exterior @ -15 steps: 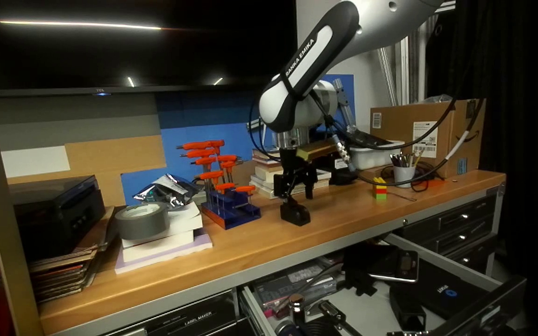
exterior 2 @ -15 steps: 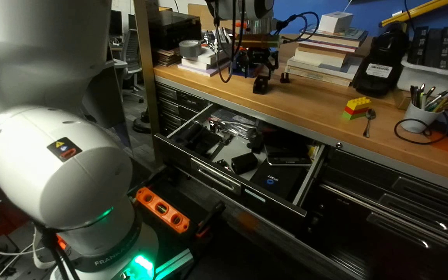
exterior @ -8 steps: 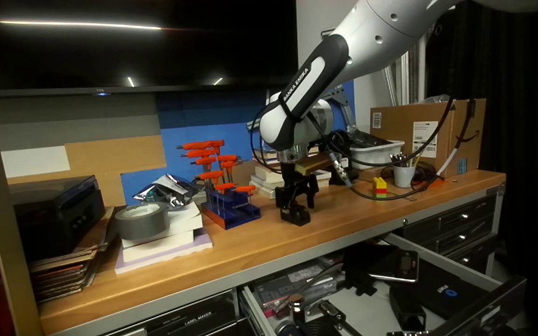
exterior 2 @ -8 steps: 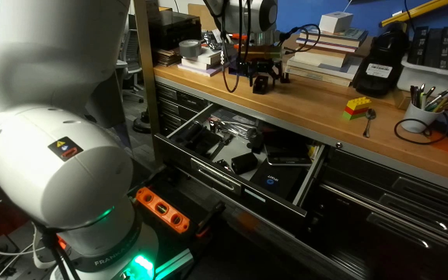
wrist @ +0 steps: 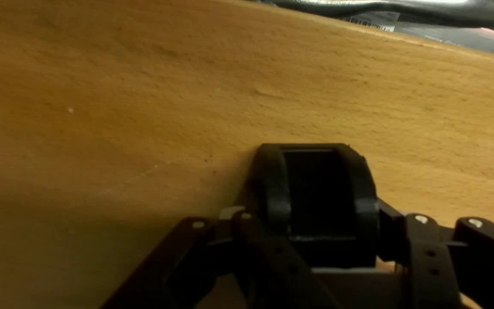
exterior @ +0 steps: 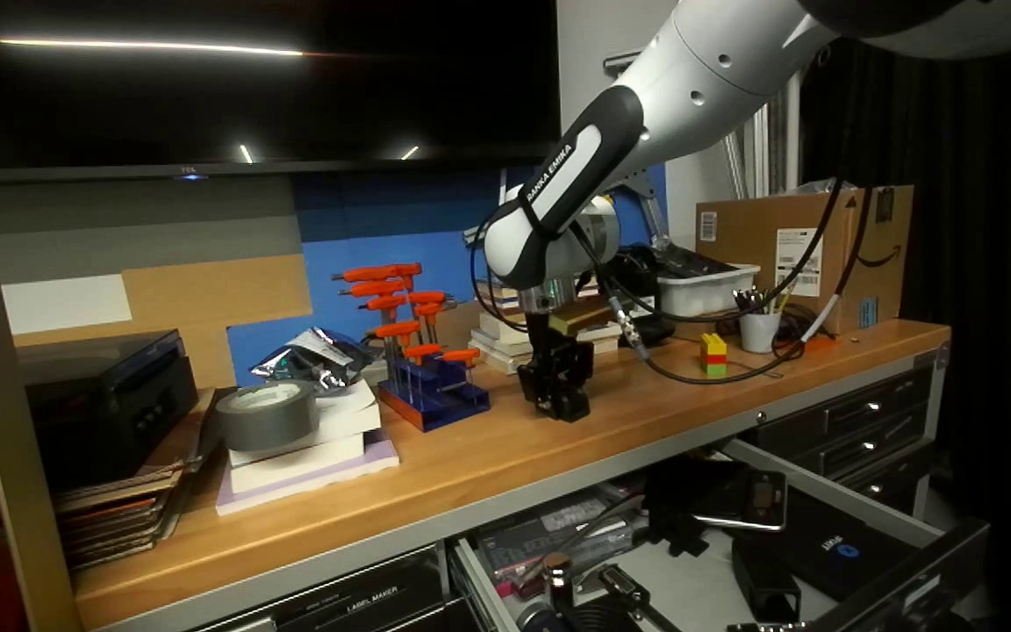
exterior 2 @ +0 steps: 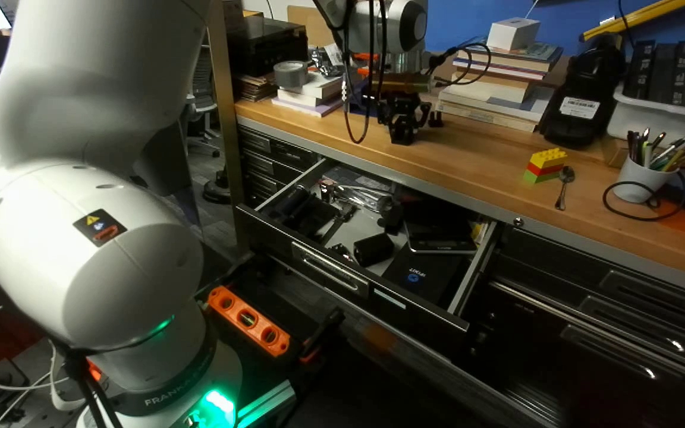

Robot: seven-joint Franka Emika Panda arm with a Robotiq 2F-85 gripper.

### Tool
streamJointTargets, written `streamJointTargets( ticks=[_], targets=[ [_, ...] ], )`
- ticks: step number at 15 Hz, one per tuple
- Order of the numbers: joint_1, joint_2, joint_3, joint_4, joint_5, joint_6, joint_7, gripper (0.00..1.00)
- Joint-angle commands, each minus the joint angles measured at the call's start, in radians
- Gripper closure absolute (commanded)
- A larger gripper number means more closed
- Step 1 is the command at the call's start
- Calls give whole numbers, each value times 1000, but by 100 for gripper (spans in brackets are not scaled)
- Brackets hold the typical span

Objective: Pick up the black objects from the counter and put them in the open drawer and close it

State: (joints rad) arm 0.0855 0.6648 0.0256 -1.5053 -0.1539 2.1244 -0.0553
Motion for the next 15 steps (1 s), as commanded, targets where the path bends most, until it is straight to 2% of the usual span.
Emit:
streamJointTargets(
  ticks=[1, 4, 7, 11, 15],
  targets=[
    [6, -22, -1, 8, 39, -108, 62, 73],
    [-6, -83, 9, -69, 83, -172, 85, 74],
    [-26, -176, 17, -204, 147, -187, 84, 74],
    [-50, -293, 9, -404, 231, -132, 104, 74],
    [-78, -339, 2, -538, 316, -60, 109, 74]
  ],
)
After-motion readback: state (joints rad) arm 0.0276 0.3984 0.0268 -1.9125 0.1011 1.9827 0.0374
